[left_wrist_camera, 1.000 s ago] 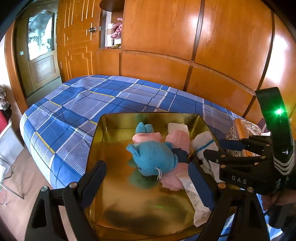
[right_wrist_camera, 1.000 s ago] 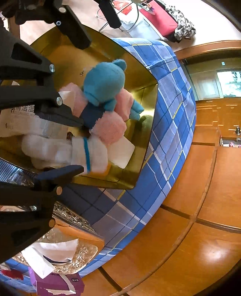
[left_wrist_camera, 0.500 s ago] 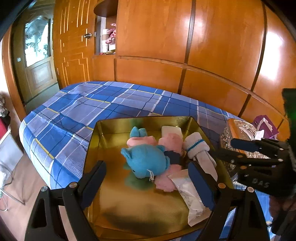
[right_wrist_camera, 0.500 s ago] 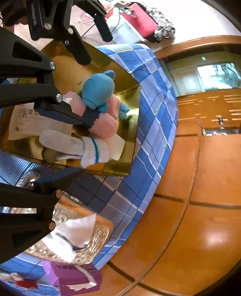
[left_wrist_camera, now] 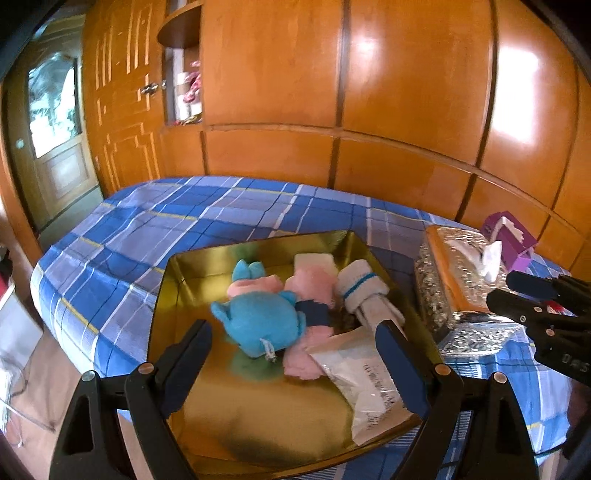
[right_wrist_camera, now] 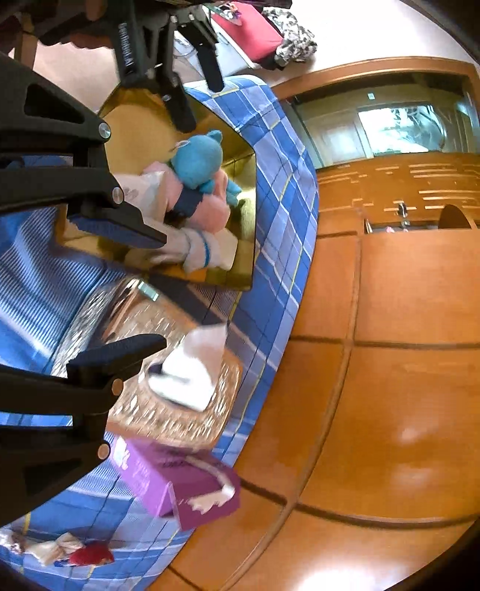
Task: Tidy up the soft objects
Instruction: 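Move both tools back toward the remaining soft items on the bed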
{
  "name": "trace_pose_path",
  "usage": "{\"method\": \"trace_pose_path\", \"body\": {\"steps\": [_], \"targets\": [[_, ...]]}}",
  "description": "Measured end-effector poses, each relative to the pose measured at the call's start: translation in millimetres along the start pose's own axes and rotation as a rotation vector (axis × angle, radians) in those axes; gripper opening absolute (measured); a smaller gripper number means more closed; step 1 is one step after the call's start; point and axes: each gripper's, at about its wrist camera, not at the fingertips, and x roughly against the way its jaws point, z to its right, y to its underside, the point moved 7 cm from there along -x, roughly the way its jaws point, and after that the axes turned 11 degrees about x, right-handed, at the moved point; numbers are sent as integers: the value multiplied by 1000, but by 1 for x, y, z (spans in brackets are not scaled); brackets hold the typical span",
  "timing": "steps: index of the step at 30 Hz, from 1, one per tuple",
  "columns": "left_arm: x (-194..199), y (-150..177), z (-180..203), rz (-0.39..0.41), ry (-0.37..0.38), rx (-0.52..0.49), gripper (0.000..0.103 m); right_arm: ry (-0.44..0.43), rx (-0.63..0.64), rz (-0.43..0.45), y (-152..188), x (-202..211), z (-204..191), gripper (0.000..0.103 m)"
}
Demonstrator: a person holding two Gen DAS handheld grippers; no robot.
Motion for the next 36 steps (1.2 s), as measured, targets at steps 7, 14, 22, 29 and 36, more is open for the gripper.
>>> {"method": "trace_pose_path", "body": {"steps": [7,14,22,29,36], "targets": [[16,-5,31,36,59,-77,90,68,-86,3,38,32,42,48],[27,-6,69,44,139,-161,90,183,-212,-98,106,49,94,48],[34,2,126,26,237,-281,90,324,-366,-292,203,64,143,48],[38,16,199,3,357,-423,90,456,-522,-421,283,90,177,48],[25,42,259,-91,443,-509,90,520,-656,-435,326,106,200,49]]}}
